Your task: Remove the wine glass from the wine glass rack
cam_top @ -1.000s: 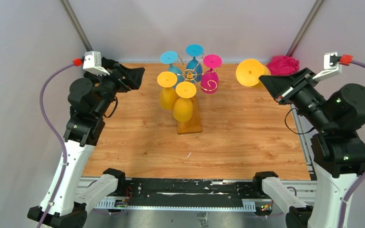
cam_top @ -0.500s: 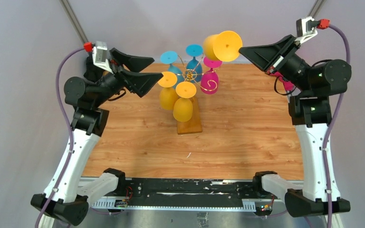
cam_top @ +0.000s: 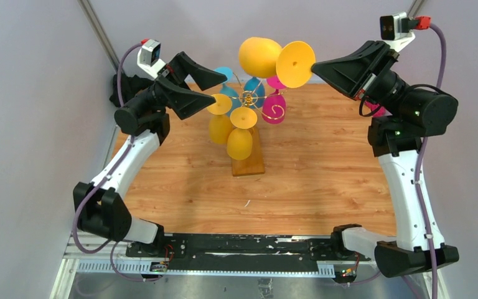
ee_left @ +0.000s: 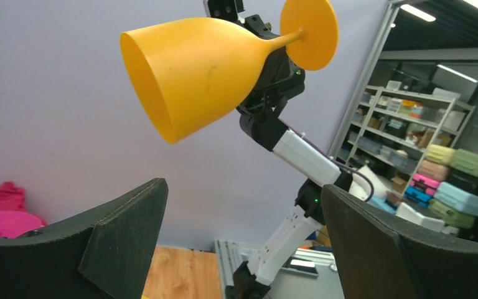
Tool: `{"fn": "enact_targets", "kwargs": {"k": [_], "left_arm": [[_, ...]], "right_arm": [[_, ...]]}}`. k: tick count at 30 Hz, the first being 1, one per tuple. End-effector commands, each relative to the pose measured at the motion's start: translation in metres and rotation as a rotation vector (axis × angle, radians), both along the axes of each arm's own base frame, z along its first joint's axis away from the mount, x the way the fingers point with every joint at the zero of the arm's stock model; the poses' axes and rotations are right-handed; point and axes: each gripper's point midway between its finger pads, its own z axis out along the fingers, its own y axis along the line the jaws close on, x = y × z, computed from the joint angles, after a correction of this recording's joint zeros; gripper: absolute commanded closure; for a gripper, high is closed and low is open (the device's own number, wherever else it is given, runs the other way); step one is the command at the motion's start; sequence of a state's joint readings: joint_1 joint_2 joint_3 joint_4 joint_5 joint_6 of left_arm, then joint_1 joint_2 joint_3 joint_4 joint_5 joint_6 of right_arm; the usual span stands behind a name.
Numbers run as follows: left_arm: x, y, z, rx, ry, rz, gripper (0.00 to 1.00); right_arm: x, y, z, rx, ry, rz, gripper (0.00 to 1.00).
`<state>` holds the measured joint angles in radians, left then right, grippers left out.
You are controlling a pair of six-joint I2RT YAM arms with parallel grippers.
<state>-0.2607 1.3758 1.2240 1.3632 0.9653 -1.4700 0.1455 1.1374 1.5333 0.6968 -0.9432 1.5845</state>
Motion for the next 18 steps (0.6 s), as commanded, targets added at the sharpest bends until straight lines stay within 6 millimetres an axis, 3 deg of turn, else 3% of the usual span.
{"fn": "enact_targets", "kwargs": {"k": [1,12,18], "left_arm": [[-0.020,0.007,0.015,-0.045,-0.059,-0.084,0.00],[0.002,0.005,0.012,-0.080,0.004,-0.080,0.00],[-0.002,0.006,0.011,-0.088,0.007,-0.079,0.01]], "right_arm": [[-0.019,0.009,0.001,-0.016,-0.046,0.079,1.00],[-0.019,0.036,-0.017,-0.029,-0.001,0.156,1.00],[-0.014,0.054,-0.024,-0.024,0.008,0.195,1.00]]}}
